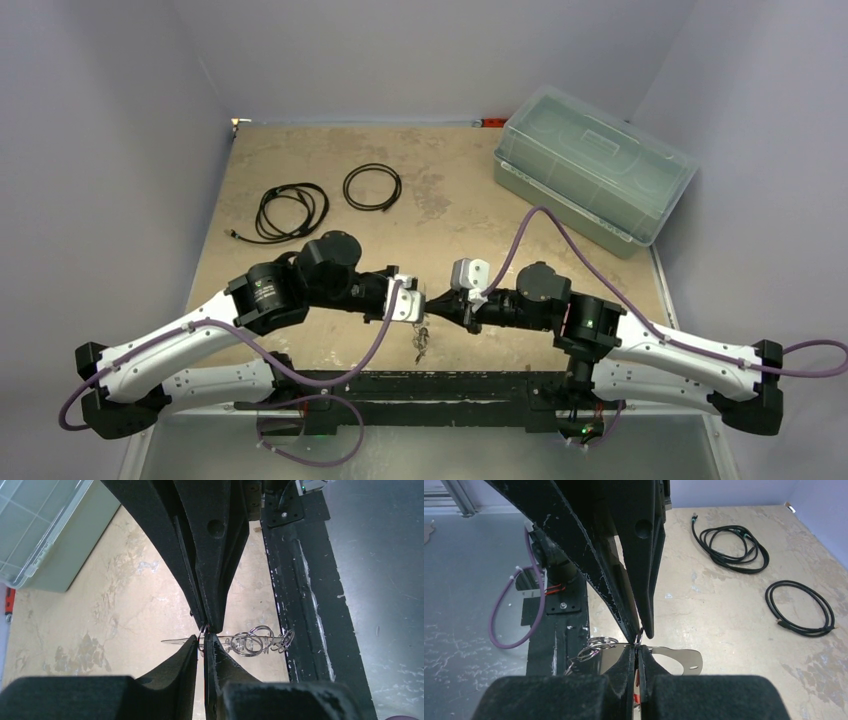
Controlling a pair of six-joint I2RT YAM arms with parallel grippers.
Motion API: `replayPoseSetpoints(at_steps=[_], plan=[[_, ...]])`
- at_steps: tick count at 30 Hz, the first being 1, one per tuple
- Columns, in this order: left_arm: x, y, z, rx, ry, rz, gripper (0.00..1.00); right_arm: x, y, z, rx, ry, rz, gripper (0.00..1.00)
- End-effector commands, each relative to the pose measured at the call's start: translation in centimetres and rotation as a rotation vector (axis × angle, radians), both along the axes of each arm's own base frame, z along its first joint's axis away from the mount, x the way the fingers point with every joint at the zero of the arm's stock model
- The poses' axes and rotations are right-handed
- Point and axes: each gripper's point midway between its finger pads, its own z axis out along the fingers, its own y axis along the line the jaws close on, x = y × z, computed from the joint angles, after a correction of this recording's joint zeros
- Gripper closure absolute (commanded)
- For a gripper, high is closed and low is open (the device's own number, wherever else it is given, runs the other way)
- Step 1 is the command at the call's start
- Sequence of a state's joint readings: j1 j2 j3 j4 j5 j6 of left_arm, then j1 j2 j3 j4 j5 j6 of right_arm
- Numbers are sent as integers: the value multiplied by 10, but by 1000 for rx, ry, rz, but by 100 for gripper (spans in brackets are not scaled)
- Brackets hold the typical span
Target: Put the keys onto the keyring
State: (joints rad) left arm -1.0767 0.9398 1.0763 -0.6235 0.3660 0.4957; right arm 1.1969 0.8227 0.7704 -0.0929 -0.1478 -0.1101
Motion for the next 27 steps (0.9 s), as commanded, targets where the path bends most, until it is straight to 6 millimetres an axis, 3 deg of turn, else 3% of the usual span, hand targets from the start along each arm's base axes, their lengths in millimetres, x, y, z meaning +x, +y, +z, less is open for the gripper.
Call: replayPoseSetpoints(at_steps=[1,3,8,12,15,22,27], plan=[[-13,-7,2,-6,22,-86,92,-15,2,60,178,-86,78,100],[-16,-8,-2,1,44,-96,100,-17,3,61,183,-90,88,100],[-9,-12,3,-69,40,-42,100,-16,1,63,194,-92,77,100],[-3,-12,19,-177,22,18,100,-9,-6,66,219,-89,25,70],[-7,-8,38,-296,12,28,100,-6,-14,69,257,-92,-13,57],[-11,4,64,-483,-7,58,100,-7,-21,78,306,-107,-21,58],[-19,8,75,-564,-2,34,100,-9,-12,69,275,-93,7,61]])
